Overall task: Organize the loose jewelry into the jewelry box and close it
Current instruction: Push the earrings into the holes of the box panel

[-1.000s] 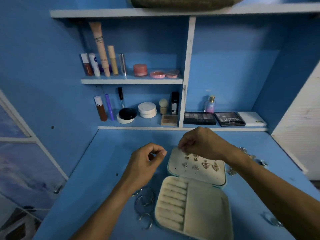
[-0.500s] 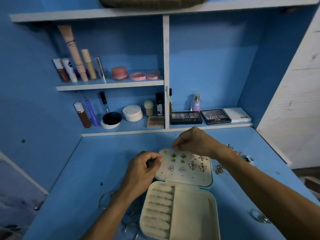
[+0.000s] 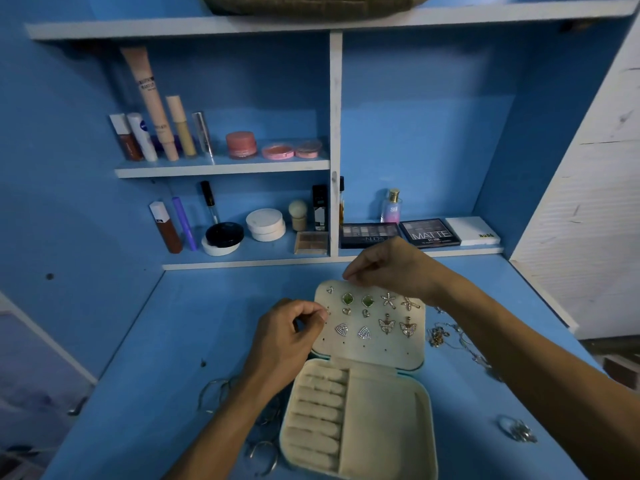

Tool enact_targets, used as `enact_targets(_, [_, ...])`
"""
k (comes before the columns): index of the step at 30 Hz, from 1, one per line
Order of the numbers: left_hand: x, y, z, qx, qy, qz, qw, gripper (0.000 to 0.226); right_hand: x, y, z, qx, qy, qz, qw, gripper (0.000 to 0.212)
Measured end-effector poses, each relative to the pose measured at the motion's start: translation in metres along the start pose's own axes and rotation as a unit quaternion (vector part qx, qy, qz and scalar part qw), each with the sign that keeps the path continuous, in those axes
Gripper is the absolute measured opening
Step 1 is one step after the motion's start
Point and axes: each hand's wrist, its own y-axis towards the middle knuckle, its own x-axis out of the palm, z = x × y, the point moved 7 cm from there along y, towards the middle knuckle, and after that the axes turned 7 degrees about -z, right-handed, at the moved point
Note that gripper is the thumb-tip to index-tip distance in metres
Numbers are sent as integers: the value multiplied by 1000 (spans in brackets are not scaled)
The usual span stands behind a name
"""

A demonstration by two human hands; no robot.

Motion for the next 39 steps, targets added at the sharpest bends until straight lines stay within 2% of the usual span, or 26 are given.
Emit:
enact_targets(9, [0, -1, 3, 1, 14, 29, 999, 6, 0, -10, -11, -11, 5, 2, 1000, 13])
enact_targets(14, [0, -3, 6, 31, 68, 72, 995, 12, -3, -13, -14, -6, 19, -1, 1000, 13])
enact_targets(17, [-2, -2, 1, 16, 46, 95, 994, 18, -4, -15, -16, -1, 38, -13, 999, 13])
enact_targets(20, [0, -2, -1, 4, 9, 59, 998, 22, -5, -17, -14, 11, 72, -23, 997, 13])
enact_targets(23, [0, -5, 4, 16, -32, 7, 999, 13, -4, -19, -13, 34, 129, -40, 990, 13])
enact_targets(26, [-5, -11, 7, 21, -67, -10, 998, 10, -2, -23, -16, 57, 182, -75, 979, 13])
enact_targets(32, [-12, -34, 11, 93, -36, 25, 995, 13, 7, -30, -30, 30, 221, -119, 968, 14])
enact_targets(35, [-15, -48, 9, 146, 20, 62, 987, 20, 21, -32, -33, 12, 181, -151, 972, 16])
enact_targets(39, [-16, -61, 14, 229, 100, 70, 966, 15, 43, -34, -30, -2, 85, -185, 979, 16])
